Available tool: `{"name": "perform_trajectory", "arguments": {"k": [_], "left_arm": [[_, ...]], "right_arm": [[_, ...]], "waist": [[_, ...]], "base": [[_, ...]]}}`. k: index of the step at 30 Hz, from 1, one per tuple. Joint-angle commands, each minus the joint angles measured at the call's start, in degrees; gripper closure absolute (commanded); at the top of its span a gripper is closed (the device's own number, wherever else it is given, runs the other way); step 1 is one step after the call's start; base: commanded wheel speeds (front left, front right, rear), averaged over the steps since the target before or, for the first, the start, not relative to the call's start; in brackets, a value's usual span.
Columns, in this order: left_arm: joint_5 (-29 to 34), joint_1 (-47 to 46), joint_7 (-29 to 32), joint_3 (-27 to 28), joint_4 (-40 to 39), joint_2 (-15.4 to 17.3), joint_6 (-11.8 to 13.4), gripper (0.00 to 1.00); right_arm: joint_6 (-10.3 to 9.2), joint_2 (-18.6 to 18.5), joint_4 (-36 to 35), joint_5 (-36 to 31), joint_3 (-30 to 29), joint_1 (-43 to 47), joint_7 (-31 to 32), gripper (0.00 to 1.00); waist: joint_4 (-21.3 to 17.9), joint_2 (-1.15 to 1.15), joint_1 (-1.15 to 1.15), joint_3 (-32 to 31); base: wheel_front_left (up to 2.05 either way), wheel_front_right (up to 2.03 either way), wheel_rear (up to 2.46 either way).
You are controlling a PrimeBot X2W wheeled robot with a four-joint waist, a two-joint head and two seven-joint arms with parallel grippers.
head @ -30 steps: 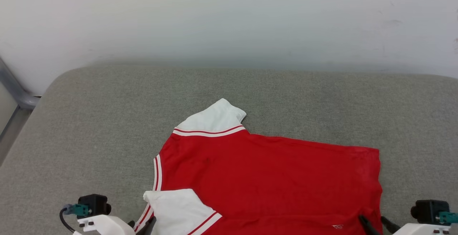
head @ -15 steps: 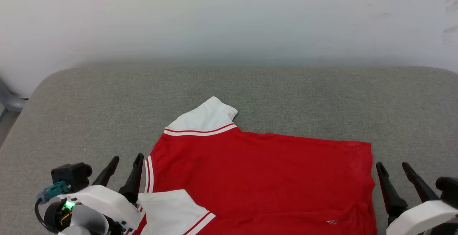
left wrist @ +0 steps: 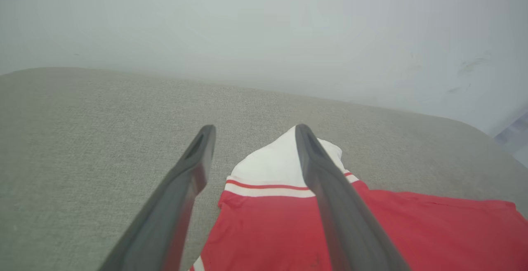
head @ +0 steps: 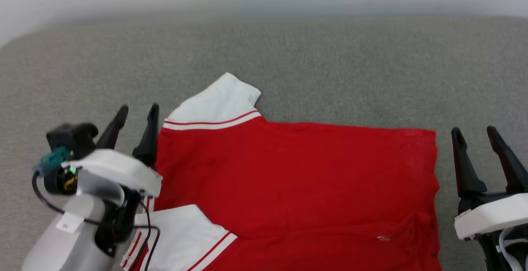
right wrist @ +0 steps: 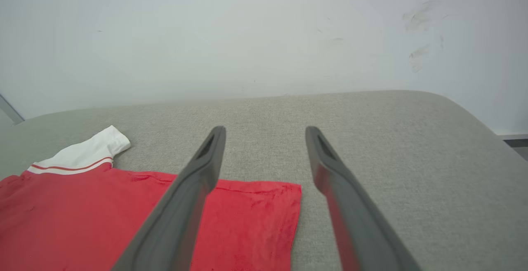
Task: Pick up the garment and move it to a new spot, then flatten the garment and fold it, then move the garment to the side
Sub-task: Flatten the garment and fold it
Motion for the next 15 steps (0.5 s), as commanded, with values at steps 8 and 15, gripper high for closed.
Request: {"name": "perform_trajectory", "arguments": {"k": [8,15], "left_arm": [[1.5,-15.25,6.44,-3.41,7.47,0.62,-6.86,0.0],[-3.45,-27.68,24.59,-6.46,14.15,1.69,-12.36,0.0]], "right_arm": [[-0.02,1.56,-0.79,-1.32,0.87,-4.61,-0.41,0.0],[-0.02,2.3,0.01,-1.44,0.72,-6.58,-1.16,0.0]], "waist": [[-3.97,0.0,0.0,8.23],[-6.05,0.0,0.0,11.36]], "base": [[0.0,0.0,0.0],[0.0,0.0,0.0]]}}
